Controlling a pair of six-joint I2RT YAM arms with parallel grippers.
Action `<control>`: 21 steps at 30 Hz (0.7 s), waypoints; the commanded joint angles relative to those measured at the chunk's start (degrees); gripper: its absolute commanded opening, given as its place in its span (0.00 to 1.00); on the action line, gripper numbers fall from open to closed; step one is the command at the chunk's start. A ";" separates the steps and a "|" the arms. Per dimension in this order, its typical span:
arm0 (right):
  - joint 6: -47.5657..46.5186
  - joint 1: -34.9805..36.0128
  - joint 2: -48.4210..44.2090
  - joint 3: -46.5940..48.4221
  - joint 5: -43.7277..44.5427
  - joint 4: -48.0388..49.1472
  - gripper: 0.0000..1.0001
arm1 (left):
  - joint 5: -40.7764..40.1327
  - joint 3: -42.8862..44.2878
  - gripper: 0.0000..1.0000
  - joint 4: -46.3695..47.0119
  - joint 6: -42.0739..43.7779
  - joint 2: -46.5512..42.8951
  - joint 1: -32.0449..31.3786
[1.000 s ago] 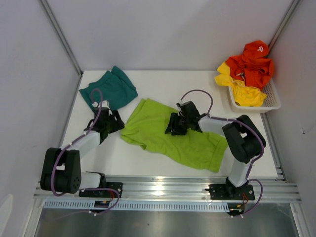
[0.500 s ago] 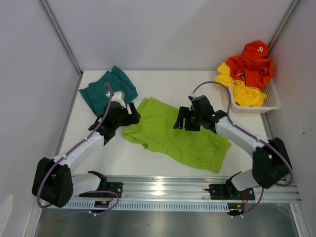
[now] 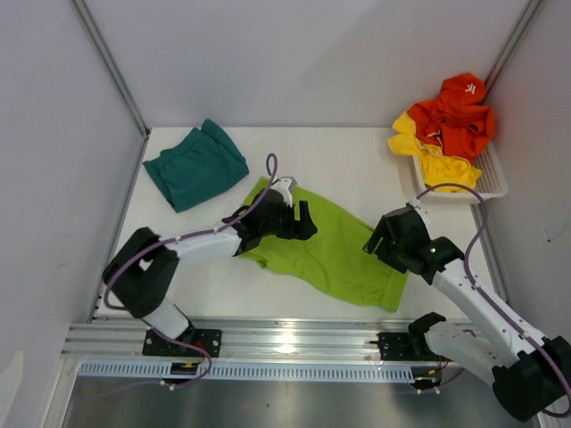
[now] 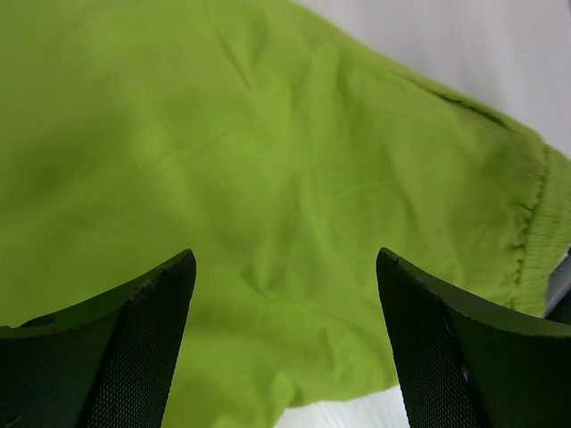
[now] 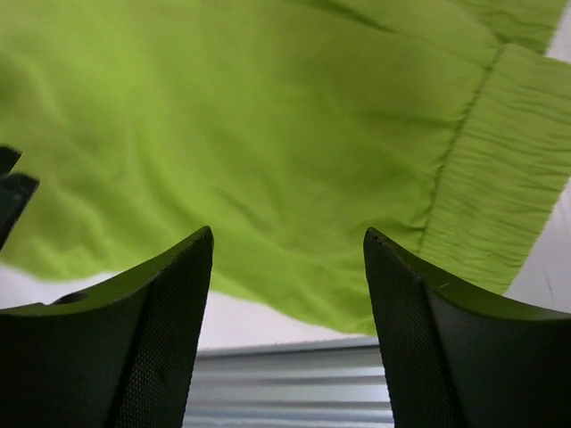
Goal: Fold and stack the shorts
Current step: Fold the shorts
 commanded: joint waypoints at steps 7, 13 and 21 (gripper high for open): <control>0.95 -1.75 20.80 1.95 7.67 3.57 0.56 | 2.69 4.48 0.84 4.24 -4.11 11.20 1.15; -1.07 -2.37 34.14 6.86 4.50 10.35 0.51 | 2.88 0.96 0.84 5.56 -5.26 10.77 4.14; -7.30 -0.80 51.12 22.06 -0.95 14.05 0.45 | -3.71 -7.56 0.84 4.95 -5.08 4.28 6.07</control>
